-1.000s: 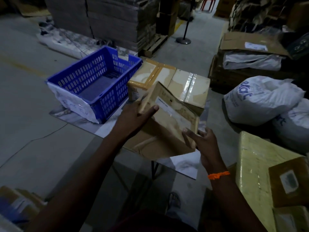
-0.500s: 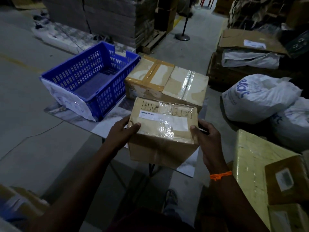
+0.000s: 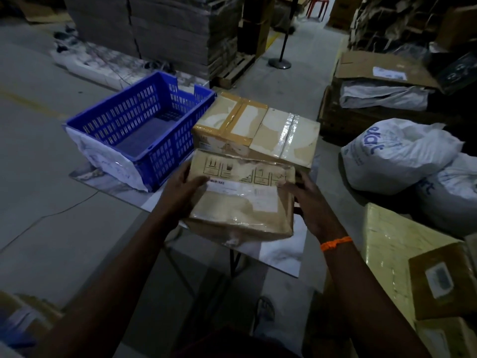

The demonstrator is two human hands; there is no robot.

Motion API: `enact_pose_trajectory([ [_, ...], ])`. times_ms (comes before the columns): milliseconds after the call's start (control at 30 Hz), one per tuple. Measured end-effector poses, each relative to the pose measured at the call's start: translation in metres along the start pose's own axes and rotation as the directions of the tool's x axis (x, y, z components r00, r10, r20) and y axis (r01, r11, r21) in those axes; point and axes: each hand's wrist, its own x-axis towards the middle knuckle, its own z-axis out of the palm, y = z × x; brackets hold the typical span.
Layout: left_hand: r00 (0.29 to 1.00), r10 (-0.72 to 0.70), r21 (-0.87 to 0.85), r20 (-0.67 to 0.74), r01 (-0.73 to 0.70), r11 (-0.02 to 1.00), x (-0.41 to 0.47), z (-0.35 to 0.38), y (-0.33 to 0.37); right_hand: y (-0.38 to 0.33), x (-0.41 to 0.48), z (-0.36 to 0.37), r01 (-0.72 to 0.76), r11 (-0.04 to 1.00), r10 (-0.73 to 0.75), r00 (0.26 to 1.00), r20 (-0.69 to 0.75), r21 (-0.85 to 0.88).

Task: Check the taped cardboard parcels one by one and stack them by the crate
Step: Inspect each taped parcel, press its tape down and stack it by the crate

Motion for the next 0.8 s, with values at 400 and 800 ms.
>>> enact_pose_trajectory([
  [400, 0.944, -0.128, -0.287, -0.302, 0.038, 0.957, -0.064, -0.011, -0.09, 0.082, -0.046, 0.021, 0.087, 0.995, -0.09, 0.994, -0.062, -0.056],
  [800, 0.949, -0.257, -0.063, -0.183, 0.249, 0.966, -0.06, 0.0, -0.135, 0.135, -0.028, 0.009, -0.113, 0.942, 0.104, 0.994, -0.045, -0.317],
])
